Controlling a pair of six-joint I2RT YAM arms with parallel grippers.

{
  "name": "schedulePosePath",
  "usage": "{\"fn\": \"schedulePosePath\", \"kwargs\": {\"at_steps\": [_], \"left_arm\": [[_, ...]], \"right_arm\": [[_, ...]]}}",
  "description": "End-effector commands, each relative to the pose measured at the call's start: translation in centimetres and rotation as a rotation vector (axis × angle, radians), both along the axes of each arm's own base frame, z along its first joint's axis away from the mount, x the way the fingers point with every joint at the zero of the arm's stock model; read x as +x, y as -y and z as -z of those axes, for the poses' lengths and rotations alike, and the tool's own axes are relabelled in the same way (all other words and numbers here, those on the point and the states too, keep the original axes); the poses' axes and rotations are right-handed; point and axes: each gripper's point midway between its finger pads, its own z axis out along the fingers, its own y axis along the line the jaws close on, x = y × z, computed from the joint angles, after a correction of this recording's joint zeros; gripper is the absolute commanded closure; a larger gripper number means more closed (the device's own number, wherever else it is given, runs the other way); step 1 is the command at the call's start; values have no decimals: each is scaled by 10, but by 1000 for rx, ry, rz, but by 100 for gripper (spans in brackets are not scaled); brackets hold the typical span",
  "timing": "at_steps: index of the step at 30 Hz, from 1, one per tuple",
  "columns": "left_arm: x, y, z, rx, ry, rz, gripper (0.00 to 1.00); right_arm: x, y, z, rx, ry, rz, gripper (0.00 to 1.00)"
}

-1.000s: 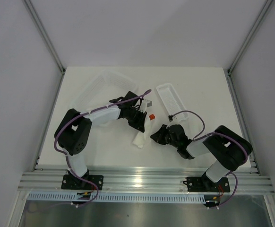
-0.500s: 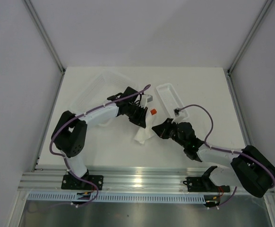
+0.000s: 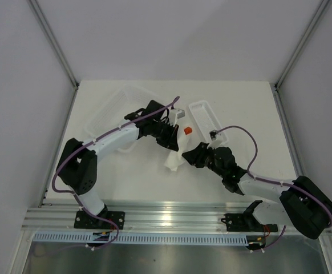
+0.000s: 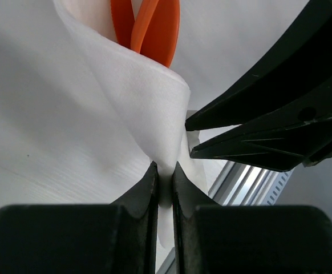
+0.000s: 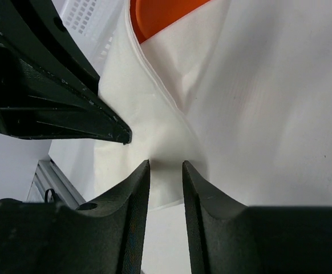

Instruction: Place the utensils on the paper napkin and roll it up

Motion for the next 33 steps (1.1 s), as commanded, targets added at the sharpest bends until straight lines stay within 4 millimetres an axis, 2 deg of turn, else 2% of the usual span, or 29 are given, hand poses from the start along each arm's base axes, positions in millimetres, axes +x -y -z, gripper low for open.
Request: {"fn": "schedulePosePath", "kwargs": {"at_steps": [1,6,11,20,23,27,33], "left_arm": [[-2,12,-50,-123,44,36,99],[-5,16,-58,-150,36,57,99],[-11,20,-65,-185,21,84,99],[-14,21,-70,-205,30,114,99],[-16,23,-75,-222,28,129,99],[-17,25,-80,-239,30,140,99],[-18,29,-87,-267,32,155,99]], "right_arm": [[5,-5,-27,40,80,-24,67],[4,0,-23,74,67,-17,67],[1,-1,-30,106,98,-41,66],[-8,4,-33,145,124,-73,53],[-11,3,-39,165,150,-96,51],[-14,-2,-53,188,191,-133,52],[-19,-8,-57,220,196,-176,55]]}}
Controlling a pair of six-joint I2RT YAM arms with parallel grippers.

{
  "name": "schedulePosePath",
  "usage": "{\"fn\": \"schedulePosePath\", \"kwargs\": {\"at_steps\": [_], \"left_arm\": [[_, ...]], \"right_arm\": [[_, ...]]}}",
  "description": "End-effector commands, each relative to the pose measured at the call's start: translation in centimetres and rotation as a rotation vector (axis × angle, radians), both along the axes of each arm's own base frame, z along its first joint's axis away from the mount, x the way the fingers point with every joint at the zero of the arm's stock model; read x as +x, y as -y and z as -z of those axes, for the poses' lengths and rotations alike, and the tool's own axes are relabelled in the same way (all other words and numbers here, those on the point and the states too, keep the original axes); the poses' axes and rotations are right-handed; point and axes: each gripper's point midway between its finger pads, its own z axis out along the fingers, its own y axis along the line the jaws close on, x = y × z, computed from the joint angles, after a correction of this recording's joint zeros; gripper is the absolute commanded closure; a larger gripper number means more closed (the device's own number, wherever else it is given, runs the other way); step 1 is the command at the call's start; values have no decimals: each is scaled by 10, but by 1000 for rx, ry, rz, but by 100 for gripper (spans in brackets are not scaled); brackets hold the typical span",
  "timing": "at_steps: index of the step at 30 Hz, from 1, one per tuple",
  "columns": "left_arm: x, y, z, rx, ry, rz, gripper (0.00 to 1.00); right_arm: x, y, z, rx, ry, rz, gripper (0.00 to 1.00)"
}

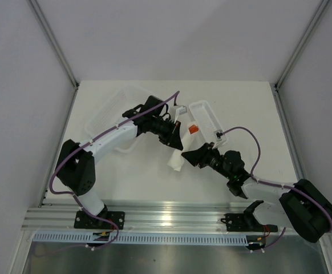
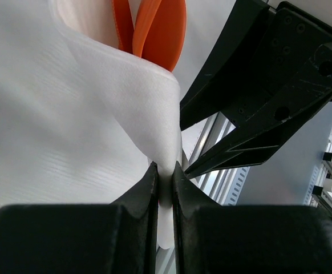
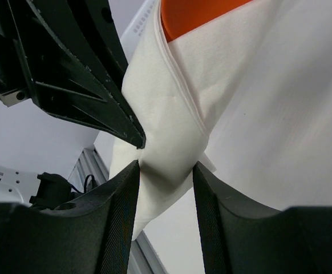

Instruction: Place the utensils on the paper napkin and roll it up

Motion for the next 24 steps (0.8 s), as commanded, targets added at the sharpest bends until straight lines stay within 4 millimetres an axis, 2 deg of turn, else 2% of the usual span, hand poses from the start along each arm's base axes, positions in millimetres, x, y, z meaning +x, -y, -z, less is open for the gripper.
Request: {"fn": "schedulePosePath", "kwargs": {"at_steps": [1,8,14,15,21,22,24], "left_arm": [[-1,12,-49,-126,77,43,99],[-3,14,-52,-145,77,58,99],[-8,17,-60,-181,71,84,99],[-7,17,-60,-183,70,84,99],[-3,16,-55,-162,85,75,99],[-2,16,-55,-158,87,71,97],[0,15,-53,-140,89,60,77]], "right_arm": [[-5,-7,-21,60,65,-47,54],[-9,-7,-34,97,103,-69,55],[-14,-8,-44,131,140,-88,72],[-14,-7,-45,135,143,-87,77],[-19,-5,-53,145,174,-96,92],[-20,-4,-52,141,173,-94,94],[-21,-2,-57,142,189,-90,98]]}}
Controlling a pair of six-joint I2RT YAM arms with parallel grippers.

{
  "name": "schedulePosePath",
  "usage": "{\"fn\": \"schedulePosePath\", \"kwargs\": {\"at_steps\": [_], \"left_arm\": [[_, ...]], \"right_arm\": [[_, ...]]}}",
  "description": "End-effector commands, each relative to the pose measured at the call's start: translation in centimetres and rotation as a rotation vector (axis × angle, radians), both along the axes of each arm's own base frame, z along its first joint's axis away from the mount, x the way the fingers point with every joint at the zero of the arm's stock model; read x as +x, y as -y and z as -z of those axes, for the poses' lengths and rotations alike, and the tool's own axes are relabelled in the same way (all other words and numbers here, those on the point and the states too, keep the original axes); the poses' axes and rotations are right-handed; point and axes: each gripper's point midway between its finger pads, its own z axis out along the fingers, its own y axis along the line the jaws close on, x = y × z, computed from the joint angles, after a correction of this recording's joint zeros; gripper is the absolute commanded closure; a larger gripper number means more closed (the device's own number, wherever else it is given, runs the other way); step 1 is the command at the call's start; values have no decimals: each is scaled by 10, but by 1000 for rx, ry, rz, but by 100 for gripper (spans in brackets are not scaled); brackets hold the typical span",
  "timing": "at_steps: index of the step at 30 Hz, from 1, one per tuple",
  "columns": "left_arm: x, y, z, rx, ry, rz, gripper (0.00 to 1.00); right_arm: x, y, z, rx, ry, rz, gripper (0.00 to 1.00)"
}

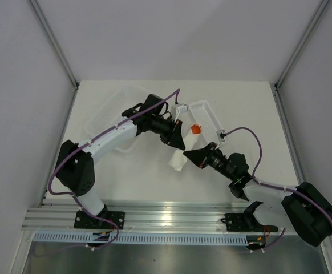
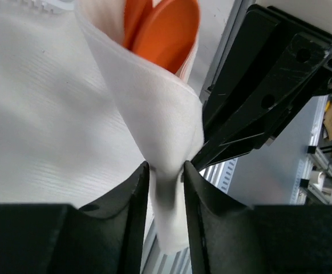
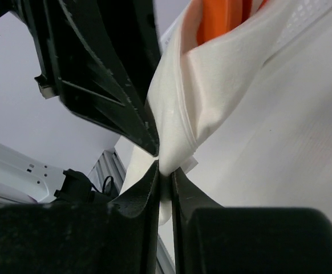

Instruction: Place the utensils on the paper napkin and roll it up

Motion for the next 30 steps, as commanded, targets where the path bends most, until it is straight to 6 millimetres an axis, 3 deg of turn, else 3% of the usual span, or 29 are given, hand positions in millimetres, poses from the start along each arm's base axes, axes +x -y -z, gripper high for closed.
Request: {"fn": "schedulePosePath", "kwargs": {"at_steps": [1,5,12,15,24,30], "left_arm": [[9,9,-38,-77,102,8,63],[7,7,-38,-78,116,25,49],[-5,-1,-45,-105,117,69,49],[-10,-12,-60,-151,146,103,47],[-50,-20,-58,-206,140,252,43],[-48,-19,-47,-156,171,231,43]], "right_arm": [[-11,-1,-29,49,103,-38,99],[-10,2,-35,50,119,-23,100],[-5,8,-32,14,119,16,100],[-4,12,-34,4,128,31,100],[-2,5,-71,-9,248,-8,100],[-8,1,-101,13,343,-48,100]]}}
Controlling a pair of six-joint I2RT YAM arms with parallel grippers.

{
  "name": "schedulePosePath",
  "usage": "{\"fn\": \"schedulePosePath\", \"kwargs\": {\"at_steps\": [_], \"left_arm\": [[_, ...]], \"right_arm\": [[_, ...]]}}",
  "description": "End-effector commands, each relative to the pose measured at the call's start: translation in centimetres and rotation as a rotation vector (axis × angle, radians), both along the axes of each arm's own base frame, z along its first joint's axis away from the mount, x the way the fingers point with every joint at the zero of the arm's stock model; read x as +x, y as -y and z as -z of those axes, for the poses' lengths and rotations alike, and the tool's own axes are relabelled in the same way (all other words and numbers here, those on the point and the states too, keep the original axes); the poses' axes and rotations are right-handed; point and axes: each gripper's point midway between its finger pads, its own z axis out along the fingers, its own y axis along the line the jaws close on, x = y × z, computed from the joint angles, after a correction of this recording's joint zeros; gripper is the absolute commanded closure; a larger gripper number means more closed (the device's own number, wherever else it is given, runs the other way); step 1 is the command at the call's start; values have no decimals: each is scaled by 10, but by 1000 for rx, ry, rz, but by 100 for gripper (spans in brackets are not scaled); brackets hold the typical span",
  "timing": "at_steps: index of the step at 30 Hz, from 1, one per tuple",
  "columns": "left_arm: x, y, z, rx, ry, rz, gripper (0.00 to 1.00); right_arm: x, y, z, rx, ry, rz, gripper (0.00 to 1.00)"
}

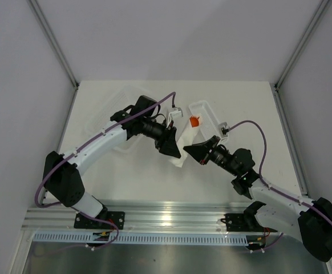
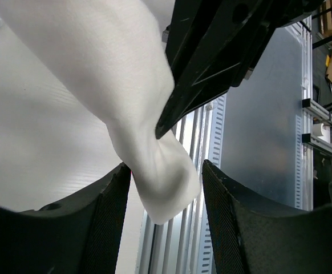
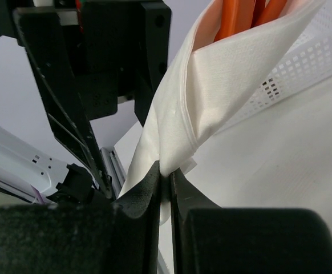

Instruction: Place the utensils on the paper napkin and roll it up

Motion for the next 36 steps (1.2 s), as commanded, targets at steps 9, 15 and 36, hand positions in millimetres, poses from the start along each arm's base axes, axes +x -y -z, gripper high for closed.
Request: {"fn": "schedulePosePath", "kwargs": {"at_steps": [9,15,36], "left_arm": [[-23,5,-37,-97,47,76,45],[-36,4,-51,-132,28,101,48],[-35,8,-52,-113,38,86,91]], "right_arm": [[-10,-4,-86,79,272,-57,100],[-10,-4,-93,86,293,-55,100],[-12,2,-108,95,326,-28,100]]}}
